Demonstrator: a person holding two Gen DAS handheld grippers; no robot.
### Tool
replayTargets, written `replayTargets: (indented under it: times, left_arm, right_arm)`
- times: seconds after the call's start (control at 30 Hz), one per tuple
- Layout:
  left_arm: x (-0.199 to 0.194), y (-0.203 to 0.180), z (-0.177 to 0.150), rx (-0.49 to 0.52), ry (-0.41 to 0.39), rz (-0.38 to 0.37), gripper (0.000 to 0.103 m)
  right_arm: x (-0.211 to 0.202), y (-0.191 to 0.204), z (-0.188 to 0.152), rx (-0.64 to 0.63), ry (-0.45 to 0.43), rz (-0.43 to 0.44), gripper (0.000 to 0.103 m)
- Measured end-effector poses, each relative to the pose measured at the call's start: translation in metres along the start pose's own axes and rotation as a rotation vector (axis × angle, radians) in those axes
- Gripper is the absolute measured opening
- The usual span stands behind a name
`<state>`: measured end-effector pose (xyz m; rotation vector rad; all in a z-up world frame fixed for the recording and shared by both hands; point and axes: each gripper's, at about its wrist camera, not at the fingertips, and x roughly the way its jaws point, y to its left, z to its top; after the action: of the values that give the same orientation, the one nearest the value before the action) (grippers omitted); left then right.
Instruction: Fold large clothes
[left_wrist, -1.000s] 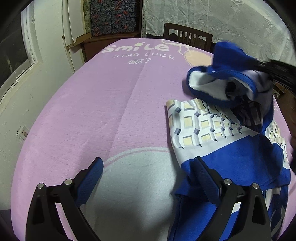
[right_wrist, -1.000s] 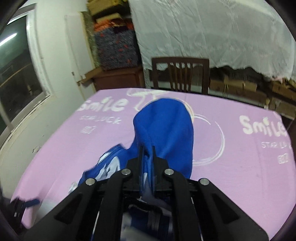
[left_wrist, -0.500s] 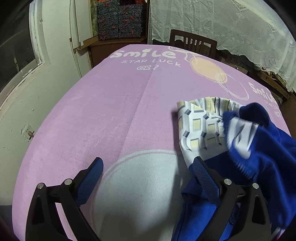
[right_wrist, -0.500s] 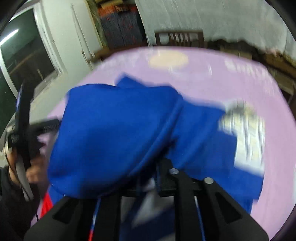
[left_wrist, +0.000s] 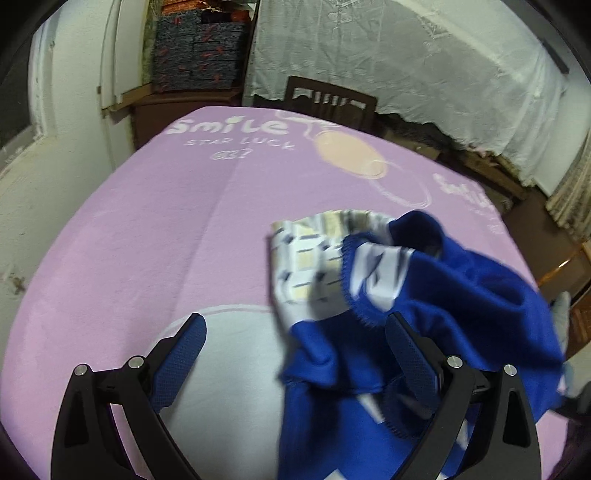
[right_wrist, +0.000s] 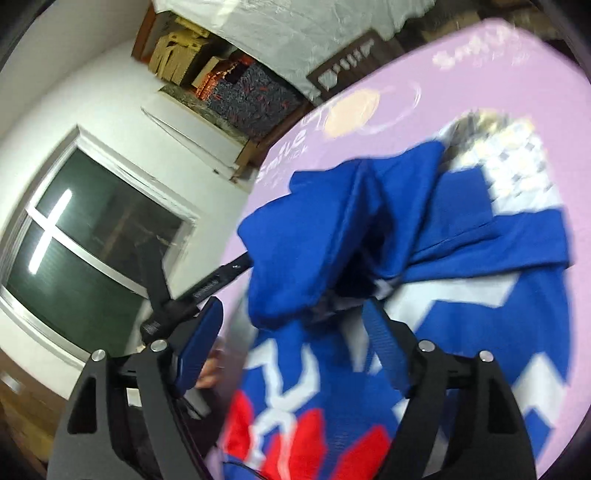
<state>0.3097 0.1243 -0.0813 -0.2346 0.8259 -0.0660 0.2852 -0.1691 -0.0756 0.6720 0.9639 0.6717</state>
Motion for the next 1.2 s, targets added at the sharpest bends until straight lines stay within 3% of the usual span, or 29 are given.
replayTargets:
  times: [0.17, 0.2, 0.23, 0.27, 0.3, 0.37, 0.4, 0.43, 0.6, 0.73, 0.83, 0.93, 1.1, 1.2]
  left_arm:
    - [0.023, -0.002, 0.013, -0.068, 0.076, -0.132, 0.097]
    - [0.028, -0.004, 0.015, -0.071, 0.090, -0.137, 0.096]
    - [0.033, -0.004, 0.017, -0.073, 0.100, -0.140, 0.087]
    - [0.039, -0.006, 0.019, -0.077, 0.118, -0.150, 0.082]
    - [0.043, -0.007, 0.020, -0.083, 0.135, -0.160, 0.073]
    - [0.043, -0.011, 0.025, -0.085, 0.134, -0.166, 0.044]
    - [0.041, -0.015, 0.028, -0.067, 0.140, -0.184, 0.020]
    - [0.036, -0.019, 0.032, -0.055, 0.140, -0.190, 0.008]
    - [-0.016, -0.041, 0.046, 0.002, 0.024, -0.195, 0.005]
    - [-0.051, -0.059, 0.026, 0.090, -0.012, -0.203, 0.005]
    - [-0.054, -0.067, -0.009, 0.150, 0.020, -0.176, 0.005]
    - [-0.034, -0.063, -0.043, 0.158, 0.100, -0.150, 0.005]
    - [0.002, -0.050, -0.068, 0.121, 0.224, -0.106, 0.005]
    - [-0.004, -0.050, -0.070, 0.130, 0.209, -0.101, 0.005]
  right_arm:
    - [0.023, -0.009, 0.007, 0.083, 0.037, 0.012, 0.073]
    - [0.026, -0.008, 0.007, 0.071, 0.034, 0.004, 0.064]
    - [0.028, -0.007, 0.008, 0.049, 0.032, -0.012, 0.057]
    - [0.030, -0.007, 0.008, 0.038, 0.031, -0.016, 0.041]
    - [0.032, -0.007, 0.012, 0.030, 0.036, -0.008, 0.025]
    - [0.032, -0.006, 0.017, 0.018, 0.032, -0.003, 0.015]
    - [0.028, -0.004, 0.021, 0.002, 0.022, -0.004, 0.012]
    - [0.022, 0.002, 0.028, -0.029, 0.004, -0.007, 0.011]
    - [-0.022, 0.034, 0.059, -0.103, -0.107, 0.056, 0.010]
    - [-0.051, 0.029, 0.052, -0.103, -0.137, 0.076, 0.010]
    - [-0.060, 0.005, 0.023, -0.079, -0.114, 0.022, 0.010]
    - [-0.055, -0.027, -0.005, -0.027, -0.073, -0.048, 0.010]
    - [-0.029, -0.064, -0.028, 0.027, 0.023, -0.154, 0.010]
    - [-0.016, -0.073, -0.031, 0.031, 0.060, -0.205, 0.010]
